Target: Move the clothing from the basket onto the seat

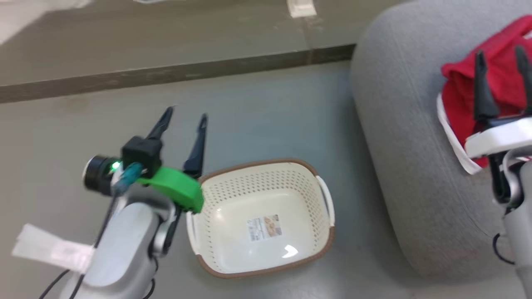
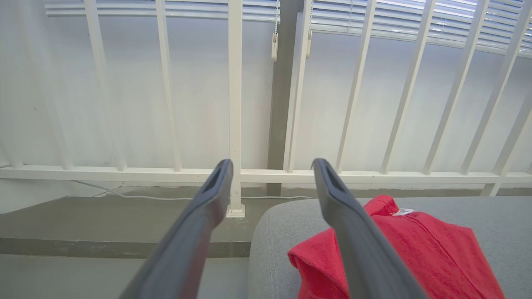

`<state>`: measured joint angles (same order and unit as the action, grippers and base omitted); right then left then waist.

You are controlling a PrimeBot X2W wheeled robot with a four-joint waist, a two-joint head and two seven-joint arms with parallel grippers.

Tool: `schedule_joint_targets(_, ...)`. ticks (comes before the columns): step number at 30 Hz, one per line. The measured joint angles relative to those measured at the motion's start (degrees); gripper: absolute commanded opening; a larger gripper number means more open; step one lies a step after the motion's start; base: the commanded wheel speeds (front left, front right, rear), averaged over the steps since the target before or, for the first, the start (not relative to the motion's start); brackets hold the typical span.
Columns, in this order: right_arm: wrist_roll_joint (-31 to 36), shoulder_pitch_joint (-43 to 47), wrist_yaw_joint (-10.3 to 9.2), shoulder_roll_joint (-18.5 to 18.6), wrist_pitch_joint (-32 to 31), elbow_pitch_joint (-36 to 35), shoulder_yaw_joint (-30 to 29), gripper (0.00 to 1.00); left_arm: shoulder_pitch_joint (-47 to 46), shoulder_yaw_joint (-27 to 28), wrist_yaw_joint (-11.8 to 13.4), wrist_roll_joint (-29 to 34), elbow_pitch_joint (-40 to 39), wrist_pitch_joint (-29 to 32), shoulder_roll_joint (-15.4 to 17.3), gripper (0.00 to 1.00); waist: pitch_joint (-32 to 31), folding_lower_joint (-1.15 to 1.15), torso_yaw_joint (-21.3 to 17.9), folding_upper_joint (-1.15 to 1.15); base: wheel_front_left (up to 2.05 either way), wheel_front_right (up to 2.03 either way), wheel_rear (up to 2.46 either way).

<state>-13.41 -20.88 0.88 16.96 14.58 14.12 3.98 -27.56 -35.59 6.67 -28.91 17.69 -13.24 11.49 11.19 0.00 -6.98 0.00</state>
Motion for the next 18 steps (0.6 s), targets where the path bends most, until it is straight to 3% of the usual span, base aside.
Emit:
schedule_joint_targets(10,0.48,6.22,-0.49,-3.48,0.0,-3.89,3.03,1.0,7.42,6.69,0.41,-1.19,0.08,-0.53,2.64,1.0,-3.99,0.0,4.45,0.0,0.0,0.0,0.0)
schedule_joint_targets(18,0.97,10.95,-1.58,-4.99,0.0,-5.69,4.3,1.0,12.69,13.89,0.41,-0.32,-0.23,-0.98,2.78,1.0,-6.57,0.0,6.54,0.0,0.0,0.0,0.0)
